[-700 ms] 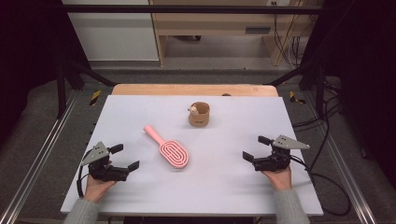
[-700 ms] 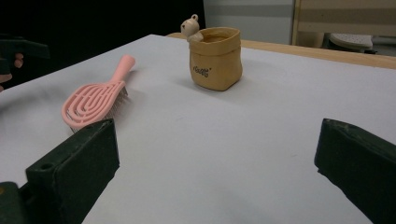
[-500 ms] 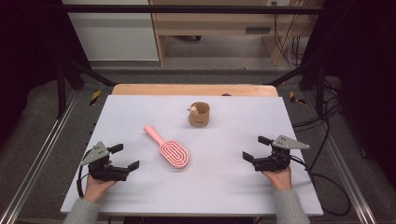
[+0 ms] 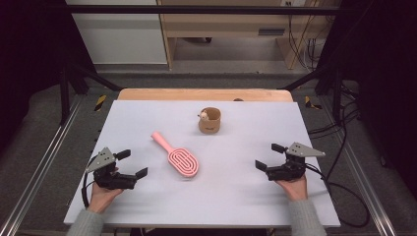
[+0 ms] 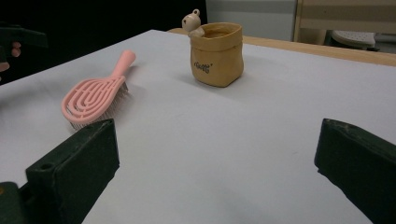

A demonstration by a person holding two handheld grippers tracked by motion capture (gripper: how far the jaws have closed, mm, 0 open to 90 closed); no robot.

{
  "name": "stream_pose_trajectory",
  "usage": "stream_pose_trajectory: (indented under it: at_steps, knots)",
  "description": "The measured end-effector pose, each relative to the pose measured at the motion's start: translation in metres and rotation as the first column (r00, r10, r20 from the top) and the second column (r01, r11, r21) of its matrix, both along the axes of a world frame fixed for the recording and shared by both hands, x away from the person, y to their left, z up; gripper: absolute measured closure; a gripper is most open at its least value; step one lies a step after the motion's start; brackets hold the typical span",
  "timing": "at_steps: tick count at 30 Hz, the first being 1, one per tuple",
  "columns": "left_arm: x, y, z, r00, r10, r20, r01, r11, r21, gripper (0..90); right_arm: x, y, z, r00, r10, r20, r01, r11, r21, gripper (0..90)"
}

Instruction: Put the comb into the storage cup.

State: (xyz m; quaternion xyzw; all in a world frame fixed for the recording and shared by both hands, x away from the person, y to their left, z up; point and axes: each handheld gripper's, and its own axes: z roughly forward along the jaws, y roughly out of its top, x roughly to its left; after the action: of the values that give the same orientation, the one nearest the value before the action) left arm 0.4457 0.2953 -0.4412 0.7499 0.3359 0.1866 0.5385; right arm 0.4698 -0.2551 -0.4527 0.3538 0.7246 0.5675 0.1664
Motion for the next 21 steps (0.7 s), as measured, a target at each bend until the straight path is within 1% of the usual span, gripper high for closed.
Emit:
stream_pose_trajectory:
  at_steps: [2,7,10,19,21]
  knots:
    - [0.0,-0.002,0.003,1.0,-0.003,0.003,0.003,1.0,0.006,0.0,0.0,0.0,0.0,1.0,0.002,0.0,-0.002,1.0,0.001,0.2]
    - [0.0,-0.003,0.006,1.0,-0.004,0.009,0.004,1.0,0.004,0.0,0.0,0.0,0.0,1.0,0.004,0.0,-0.004,1.0,-0.004,0.2]
    - [0.001,-0.006,0.009,1.0,-0.004,0.008,0.004,0.9999,0.01,0.0,0.0,0.0,0.0,1.0,0.004,0.0,-0.004,1.0,-0.009,0.2]
    - [0.006,-0.009,0.013,1.0,-0.005,-0.002,0.005,0.9998,0.021,0.0,0.0,-0.001,0.001,1.0,0.005,0.001,-0.005,1.0,-0.006,0.2]
    - [0.007,-0.01,0.014,1.0,-0.005,-0.003,0.005,0.9996,0.029,0.0,0.0,-0.001,0.001,1.0,0.006,0.002,-0.006,1.0,-0.006,0.2]
